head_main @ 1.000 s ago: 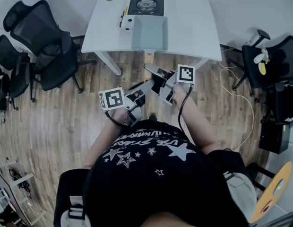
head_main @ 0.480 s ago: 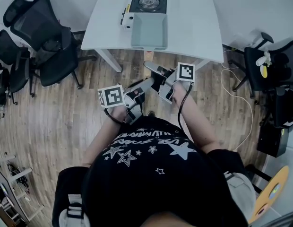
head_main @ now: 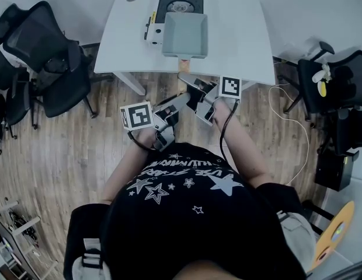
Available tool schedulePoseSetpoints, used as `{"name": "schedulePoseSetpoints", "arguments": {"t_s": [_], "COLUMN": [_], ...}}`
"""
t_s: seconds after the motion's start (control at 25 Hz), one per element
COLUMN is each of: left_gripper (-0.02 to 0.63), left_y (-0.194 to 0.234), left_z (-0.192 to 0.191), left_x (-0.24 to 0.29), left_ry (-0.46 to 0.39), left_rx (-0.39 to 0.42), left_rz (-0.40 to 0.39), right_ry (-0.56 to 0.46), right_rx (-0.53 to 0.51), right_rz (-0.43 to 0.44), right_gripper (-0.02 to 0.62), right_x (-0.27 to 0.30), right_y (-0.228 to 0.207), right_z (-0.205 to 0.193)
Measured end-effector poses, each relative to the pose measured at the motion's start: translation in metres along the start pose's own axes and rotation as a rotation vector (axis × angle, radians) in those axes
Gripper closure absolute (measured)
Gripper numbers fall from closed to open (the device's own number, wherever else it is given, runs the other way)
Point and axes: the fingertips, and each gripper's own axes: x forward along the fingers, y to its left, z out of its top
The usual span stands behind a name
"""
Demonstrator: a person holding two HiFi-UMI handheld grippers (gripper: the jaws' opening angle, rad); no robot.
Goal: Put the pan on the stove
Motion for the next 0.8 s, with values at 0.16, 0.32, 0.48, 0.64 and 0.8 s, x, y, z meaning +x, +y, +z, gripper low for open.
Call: {"name": "schedulePoseSetpoints", "arguments": {"t_s": [0.16, 0.32, 0.48, 0.64, 0.8], "left_gripper": [0.474, 0.474, 0.474, 0.474, 0.474], "left_y": [0.001, 0.007, 0.033, 0.044, 0.055], "left_z": [0.005, 0.023, 0.081, 0.104, 0.122], "left_x": [0.001, 0.007, 0.027, 0.037, 0.042], "left_ry": [0.003, 0.016, 0.037, 0.052, 0.063], "left_rx": [0.014, 0.022, 0.005, 0.001, -0.010], "left_rz": [-0.012, -0.018, -0.013, -0.015, -0.016], "right_ry": [-0.002, -0.004, -0.008, -0.020, -0.028], "right_rx": [-0.013, -0.021, -0.001, 0.005, 0.009], "right_rz": [0.007, 0.007, -0.012, -0.010, -0.023], "right_gripper": [0.476, 0.476, 0.476, 0.476, 0.476], "right_x": [0.004, 0.016, 0.053, 0.069, 0.081], "right_y": [0.003, 0.000, -0.016, -0.021, -0.029], "right_z": [0.004, 0.020, 0.071, 0.094, 0.110]}}
